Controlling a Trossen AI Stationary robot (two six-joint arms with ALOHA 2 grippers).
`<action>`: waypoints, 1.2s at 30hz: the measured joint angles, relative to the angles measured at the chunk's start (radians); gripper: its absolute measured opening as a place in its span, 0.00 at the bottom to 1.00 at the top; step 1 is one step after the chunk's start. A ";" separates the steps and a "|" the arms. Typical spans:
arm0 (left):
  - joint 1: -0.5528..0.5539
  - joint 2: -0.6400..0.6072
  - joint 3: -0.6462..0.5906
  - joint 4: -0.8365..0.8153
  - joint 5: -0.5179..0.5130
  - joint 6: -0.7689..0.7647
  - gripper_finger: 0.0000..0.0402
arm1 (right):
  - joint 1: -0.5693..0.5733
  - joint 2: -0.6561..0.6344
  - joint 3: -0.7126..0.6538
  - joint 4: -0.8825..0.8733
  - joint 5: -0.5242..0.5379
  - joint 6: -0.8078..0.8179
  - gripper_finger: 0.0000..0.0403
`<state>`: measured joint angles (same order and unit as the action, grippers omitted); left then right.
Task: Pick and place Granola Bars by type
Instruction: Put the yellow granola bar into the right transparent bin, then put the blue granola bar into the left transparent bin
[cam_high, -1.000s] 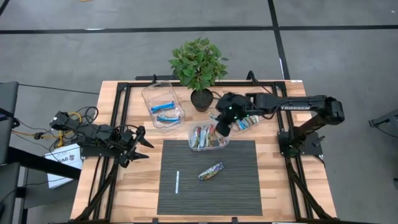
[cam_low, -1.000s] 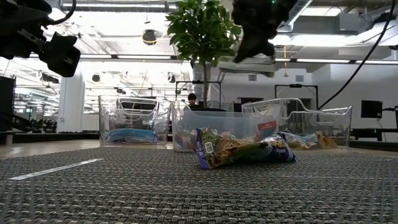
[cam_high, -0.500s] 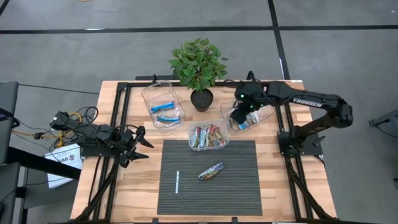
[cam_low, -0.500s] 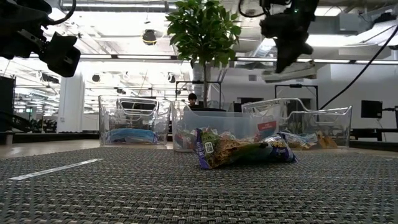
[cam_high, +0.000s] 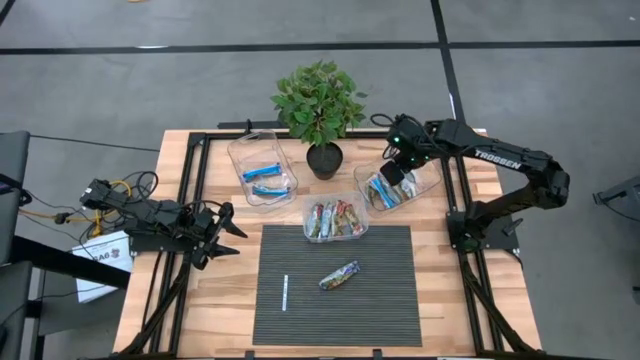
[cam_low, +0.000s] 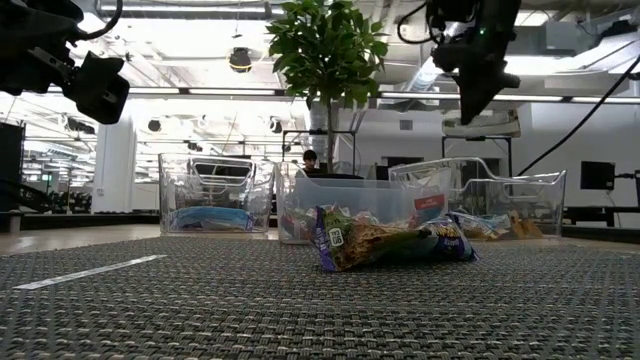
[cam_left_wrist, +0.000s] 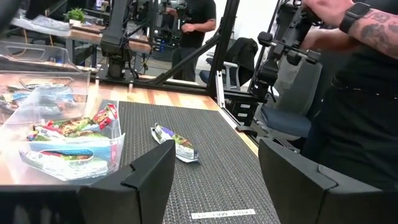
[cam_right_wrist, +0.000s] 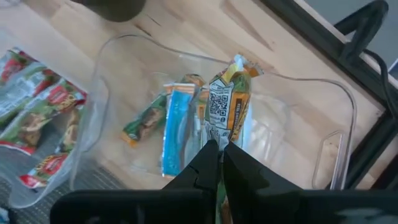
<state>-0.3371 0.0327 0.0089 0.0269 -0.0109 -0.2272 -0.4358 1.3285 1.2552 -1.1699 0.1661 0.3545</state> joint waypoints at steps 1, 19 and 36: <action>0.000 0.000 0.000 0.000 0.000 0.002 0.56 | -0.005 0.003 -0.001 0.000 0.000 -0.012 0.03; 0.000 0.000 0.000 0.000 0.000 0.000 0.56 | -0.018 0.002 -0.353 0.291 0.020 -0.026 0.03; 0.000 0.000 0.000 0.000 0.000 -0.001 0.56 | -0.022 0.115 -0.402 0.404 0.014 -0.101 0.03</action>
<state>-0.3372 0.0328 0.0090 0.0273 -0.0109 -0.2279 -0.4581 1.4437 0.8536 -0.7657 0.1799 0.2539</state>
